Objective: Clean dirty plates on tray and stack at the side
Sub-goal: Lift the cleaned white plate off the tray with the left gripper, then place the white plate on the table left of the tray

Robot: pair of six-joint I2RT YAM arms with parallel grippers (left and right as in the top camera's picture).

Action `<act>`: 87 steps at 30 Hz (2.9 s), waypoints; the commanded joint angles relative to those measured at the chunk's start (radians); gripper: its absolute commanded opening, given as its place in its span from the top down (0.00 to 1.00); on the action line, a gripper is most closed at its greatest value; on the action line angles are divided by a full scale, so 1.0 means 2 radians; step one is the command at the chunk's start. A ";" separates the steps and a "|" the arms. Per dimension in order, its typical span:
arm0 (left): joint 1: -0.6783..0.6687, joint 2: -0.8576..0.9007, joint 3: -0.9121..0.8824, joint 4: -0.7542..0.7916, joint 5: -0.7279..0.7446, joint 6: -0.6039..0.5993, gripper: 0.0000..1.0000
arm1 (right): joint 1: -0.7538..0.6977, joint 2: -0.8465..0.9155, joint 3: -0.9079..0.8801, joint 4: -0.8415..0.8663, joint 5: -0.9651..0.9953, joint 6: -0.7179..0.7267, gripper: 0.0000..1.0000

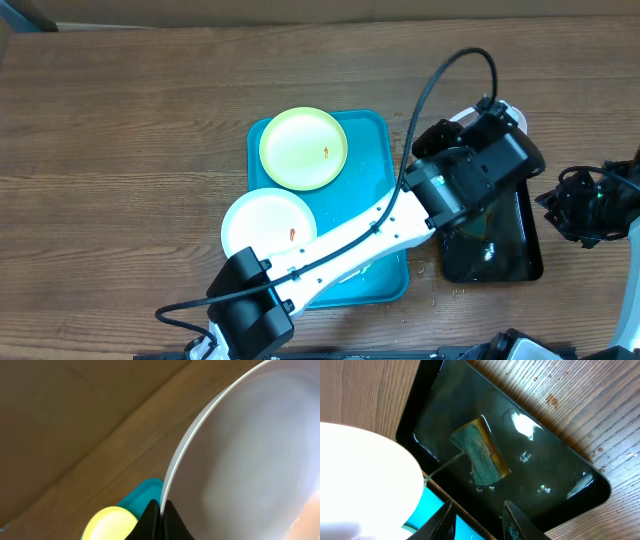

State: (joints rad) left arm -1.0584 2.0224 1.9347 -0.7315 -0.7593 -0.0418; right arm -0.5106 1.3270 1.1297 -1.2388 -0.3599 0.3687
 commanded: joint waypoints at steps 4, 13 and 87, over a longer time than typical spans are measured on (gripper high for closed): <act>-0.013 0.009 0.012 0.006 -0.063 0.033 0.96 | -0.002 -0.003 0.008 0.002 -0.004 -0.004 0.67; -0.034 0.009 0.012 0.017 -0.097 0.055 0.96 | -0.002 -0.003 0.008 0.001 -0.004 -0.004 0.67; 0.827 -0.164 -0.306 -0.188 0.327 -0.178 0.96 | 0.023 -0.003 0.008 0.007 -0.004 -0.054 0.66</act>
State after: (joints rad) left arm 0.5575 1.7039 1.3594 -1.1423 -0.1081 -0.4091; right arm -0.4664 1.3270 1.1297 -1.2304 -0.3626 0.2684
